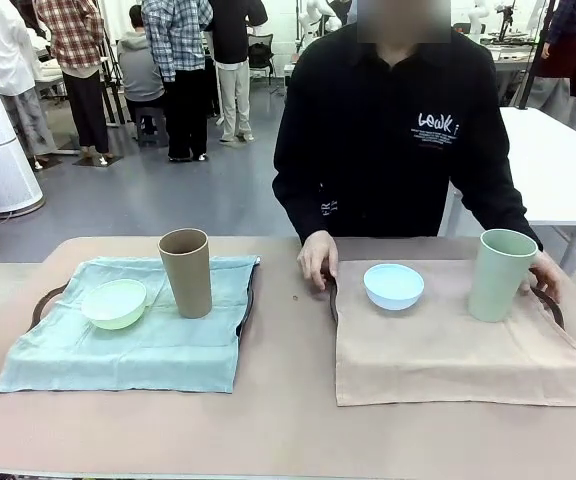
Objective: Set up a tray with a mat and arrange the tableware.
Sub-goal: Place the Picnic Bowl and Reusable plastic cup back onto the Handle tray in front of the human's position.
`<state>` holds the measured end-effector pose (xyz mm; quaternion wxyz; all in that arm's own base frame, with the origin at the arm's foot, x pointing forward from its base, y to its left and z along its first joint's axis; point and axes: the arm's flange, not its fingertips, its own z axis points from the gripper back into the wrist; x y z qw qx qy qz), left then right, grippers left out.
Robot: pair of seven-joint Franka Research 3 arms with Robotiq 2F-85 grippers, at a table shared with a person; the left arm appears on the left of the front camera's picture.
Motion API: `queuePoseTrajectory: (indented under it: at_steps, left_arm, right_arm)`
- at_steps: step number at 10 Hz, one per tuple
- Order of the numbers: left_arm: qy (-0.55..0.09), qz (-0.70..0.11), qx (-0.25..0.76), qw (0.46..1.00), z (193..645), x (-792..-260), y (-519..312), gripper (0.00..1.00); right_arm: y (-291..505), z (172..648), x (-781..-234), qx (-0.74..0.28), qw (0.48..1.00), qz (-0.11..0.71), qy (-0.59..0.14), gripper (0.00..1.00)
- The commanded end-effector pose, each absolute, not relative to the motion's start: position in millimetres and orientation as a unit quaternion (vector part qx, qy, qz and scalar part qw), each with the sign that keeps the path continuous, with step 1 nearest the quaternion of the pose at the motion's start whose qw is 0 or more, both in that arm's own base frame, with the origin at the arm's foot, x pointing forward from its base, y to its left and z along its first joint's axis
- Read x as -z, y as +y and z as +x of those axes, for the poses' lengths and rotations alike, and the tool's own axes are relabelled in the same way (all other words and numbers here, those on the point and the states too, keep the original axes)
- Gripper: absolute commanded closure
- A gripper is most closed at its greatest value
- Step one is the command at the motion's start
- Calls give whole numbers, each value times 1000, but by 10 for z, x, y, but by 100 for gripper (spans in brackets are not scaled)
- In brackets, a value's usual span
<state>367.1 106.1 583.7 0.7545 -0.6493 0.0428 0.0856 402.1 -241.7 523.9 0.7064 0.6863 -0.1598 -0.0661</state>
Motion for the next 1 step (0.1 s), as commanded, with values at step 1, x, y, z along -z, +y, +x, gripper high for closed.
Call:
queuePoseTrajectory:
  at_steps: [1]
  left_arm:
    - [34, -656, -80, 750, 3639, -5824, 984, 0]
  right_arm:
    - [-2407, 4050, -5234, 63, 709, 683, -167, 0]
